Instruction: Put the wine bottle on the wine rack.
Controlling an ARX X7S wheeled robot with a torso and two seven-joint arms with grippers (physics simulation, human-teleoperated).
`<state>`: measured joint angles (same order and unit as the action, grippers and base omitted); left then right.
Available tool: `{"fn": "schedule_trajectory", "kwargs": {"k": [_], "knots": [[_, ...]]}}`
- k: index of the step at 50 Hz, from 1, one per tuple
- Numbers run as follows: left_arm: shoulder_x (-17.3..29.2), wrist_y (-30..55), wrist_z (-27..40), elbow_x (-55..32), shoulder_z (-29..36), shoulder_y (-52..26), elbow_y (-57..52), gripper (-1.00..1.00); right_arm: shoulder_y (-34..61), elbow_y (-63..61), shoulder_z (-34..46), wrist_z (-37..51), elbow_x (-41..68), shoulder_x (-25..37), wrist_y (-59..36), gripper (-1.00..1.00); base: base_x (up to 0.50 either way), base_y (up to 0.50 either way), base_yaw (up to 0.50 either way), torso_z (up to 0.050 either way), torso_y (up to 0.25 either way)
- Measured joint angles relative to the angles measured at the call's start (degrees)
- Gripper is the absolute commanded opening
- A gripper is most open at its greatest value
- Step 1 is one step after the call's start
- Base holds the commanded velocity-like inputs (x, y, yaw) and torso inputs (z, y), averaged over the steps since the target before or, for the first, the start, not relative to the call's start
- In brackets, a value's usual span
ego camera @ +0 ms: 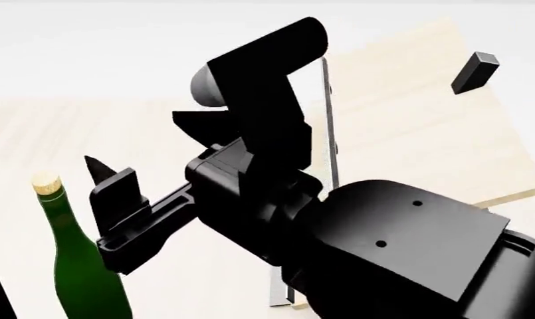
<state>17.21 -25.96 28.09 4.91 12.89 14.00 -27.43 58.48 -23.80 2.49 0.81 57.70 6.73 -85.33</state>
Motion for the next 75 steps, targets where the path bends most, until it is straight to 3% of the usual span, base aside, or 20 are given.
{"fn": "schedule_trajectory", "kwargs": {"k": [14,54,75], "knots": [[0.34,0.13,0.33,-0.14,0.09,-0.05,-0.12,1.0,1.18,7.43,4.97,0.1,4.45,0.12,3.57,1.0,0.0,0.0,0.0,0.0,0.0],[1.16,-0.06,1.11,-0.78,0.68,-0.22,0.04,1.0,-1.28,17.53,18.88,-6.85,-2.83,-0.18,17.69,1.0,0.0,0.0,0.0,0.0,0.0],[1.53,-0.04,1.45,-1.11,1.04,-0.42,0.2,1.0,0.9,30.49,26.36,-12.22,-10.05,-3.05,27.95,1.0,0.0,0.0,0.0,0.0,0.001]]}}
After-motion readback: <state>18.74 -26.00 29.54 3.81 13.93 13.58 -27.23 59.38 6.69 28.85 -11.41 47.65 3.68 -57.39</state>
